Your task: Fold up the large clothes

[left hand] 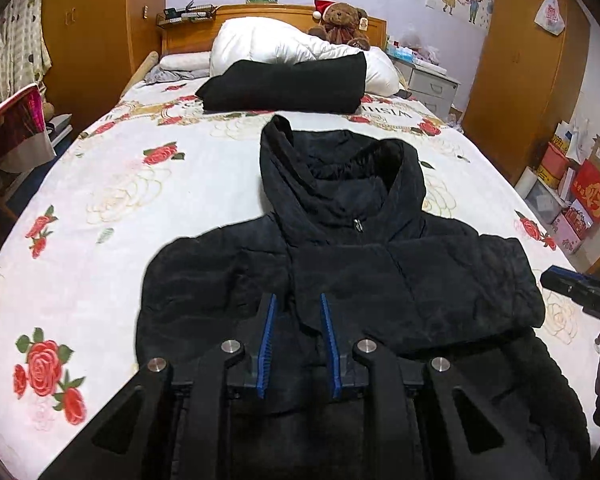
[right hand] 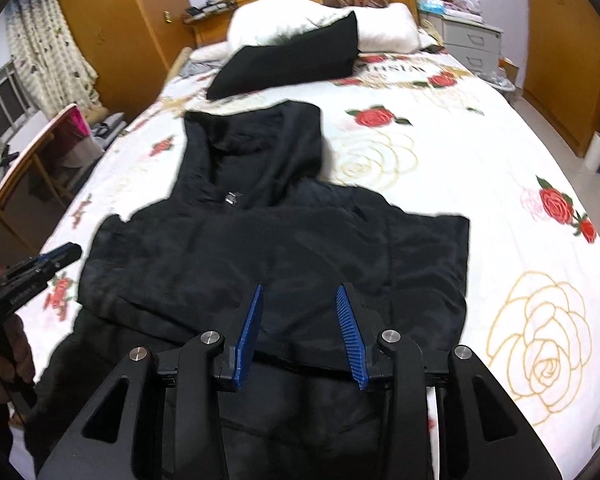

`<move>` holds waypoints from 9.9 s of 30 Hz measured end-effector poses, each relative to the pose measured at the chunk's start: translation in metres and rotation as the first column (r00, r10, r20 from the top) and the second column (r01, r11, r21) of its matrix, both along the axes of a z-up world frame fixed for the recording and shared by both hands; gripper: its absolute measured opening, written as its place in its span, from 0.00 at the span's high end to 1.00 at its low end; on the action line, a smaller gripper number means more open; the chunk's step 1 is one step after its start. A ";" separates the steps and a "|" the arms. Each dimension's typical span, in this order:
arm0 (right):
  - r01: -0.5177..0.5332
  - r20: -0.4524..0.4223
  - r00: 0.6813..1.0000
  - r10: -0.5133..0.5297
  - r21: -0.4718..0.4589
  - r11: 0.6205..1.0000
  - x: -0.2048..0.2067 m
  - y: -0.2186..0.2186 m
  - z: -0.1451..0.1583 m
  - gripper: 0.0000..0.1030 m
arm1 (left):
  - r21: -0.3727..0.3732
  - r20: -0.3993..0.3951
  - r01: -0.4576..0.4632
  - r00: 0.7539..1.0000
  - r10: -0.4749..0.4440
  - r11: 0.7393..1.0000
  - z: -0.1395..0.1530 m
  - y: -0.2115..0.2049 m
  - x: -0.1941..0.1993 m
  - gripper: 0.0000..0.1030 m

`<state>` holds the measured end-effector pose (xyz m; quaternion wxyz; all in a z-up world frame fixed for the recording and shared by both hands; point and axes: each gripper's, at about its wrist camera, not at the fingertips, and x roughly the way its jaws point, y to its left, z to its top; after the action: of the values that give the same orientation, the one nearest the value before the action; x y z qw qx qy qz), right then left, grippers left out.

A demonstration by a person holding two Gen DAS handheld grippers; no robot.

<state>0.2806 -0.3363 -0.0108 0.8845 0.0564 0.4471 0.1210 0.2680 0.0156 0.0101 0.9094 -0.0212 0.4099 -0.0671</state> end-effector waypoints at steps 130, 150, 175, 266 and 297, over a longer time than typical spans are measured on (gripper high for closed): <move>-0.190 0.603 0.771 0.204 -0.087 0.978 -0.331 -0.016 0.367 0.53 | 0.012 0.632 0.210 0.756 -0.171 0.978 0.386 0.090 -0.399 0.33; -0.192 0.572 0.796 0.200 -0.074 0.979 -0.292 0.049 0.262 0.46 | -0.100 0.591 0.230 0.796 -0.128 0.968 0.280 0.042 -0.340 0.27; -0.219 0.419 0.884 0.205 -0.016 0.976 -0.213 0.056 0.169 0.45 | -0.089 0.437 0.223 0.885 -0.163 0.971 0.187 0.025 -0.258 0.18; -0.170 0.093 0.982 0.166 0.036 0.985 -0.009 0.095 0.036 0.54 | -0.106 0.097 0.134 0.988 -0.124 0.985 0.028 -0.025 -0.020 0.19; -0.045 0.021 0.999 0.043 0.056 0.997 -0.014 0.025 -0.026 0.65 | -0.103 0.126 0.081 0.990 -0.068 0.991 -0.003 -0.013 -0.033 0.19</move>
<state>0.2664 -0.3109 -0.0364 0.8841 0.0701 0.4357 0.1535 0.2352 0.0027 0.0075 0.9272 -0.0508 0.3497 -0.1241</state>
